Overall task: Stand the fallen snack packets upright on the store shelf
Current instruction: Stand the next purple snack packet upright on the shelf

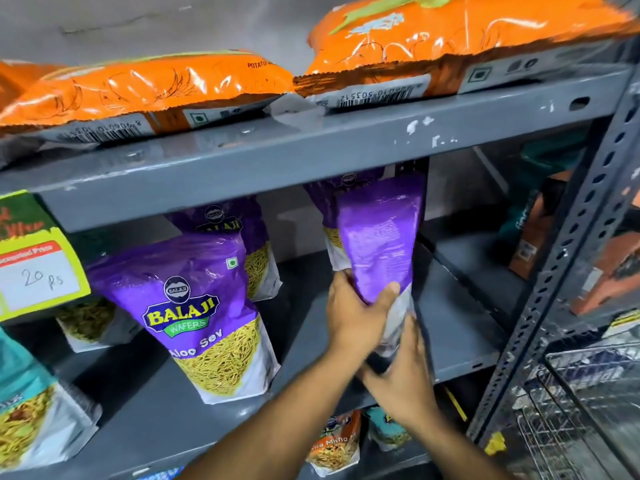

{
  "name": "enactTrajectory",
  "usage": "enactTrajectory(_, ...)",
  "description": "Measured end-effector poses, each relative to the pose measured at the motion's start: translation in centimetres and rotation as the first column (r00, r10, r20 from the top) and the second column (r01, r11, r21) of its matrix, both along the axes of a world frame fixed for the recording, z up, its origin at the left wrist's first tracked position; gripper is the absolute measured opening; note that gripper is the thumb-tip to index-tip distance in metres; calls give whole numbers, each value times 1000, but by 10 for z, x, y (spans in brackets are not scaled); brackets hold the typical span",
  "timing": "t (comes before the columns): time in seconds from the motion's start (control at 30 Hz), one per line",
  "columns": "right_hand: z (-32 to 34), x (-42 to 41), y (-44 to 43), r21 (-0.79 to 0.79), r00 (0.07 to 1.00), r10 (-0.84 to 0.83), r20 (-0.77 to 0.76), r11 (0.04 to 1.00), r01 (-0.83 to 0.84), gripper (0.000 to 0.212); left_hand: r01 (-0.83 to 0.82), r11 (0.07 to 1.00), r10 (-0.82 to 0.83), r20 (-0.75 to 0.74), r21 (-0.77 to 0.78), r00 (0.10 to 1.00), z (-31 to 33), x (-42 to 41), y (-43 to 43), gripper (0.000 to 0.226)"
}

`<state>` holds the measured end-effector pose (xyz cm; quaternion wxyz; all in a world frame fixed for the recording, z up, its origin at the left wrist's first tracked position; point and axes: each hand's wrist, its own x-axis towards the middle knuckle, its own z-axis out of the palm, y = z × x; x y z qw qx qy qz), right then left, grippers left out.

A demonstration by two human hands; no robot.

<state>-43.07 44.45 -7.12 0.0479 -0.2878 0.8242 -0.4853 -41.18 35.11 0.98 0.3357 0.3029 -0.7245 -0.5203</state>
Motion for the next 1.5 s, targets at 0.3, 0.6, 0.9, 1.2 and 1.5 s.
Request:
enactTrajectory(0.3, 24, -98, 27, -200, 943, 274, 191, 951, -236, 91, 225, 971, -217, -103, 75, 971, -5, 29, -24, 74)
enactTrajectory(0.6, -5, -118, 22, -55, 929, 315, 194, 949, -310, 88, 575, 789, -510, -289, 217, 810, 26, 2, -58, 86)
enactTrajectory(0.9, 1, -126, 29, -100, 898, 376, 228, 927, -363, 88, 486, 861, -408, -370, 147, 835, 43, -27, -53, 42)
enactTrajectory(1.2, 16, -128, 16, -401, 897, 388, 213, 872, -281, 113, 457, 856, -298, -495, 240, 817, 62, -31, -61, 29)
enactTrajectory(1.5, 44, -120, 1, -620, 851, 443, 282, 761, -190, 92, 481, 863, -395, -390, 153, 832, 43, -8, -51, 81)
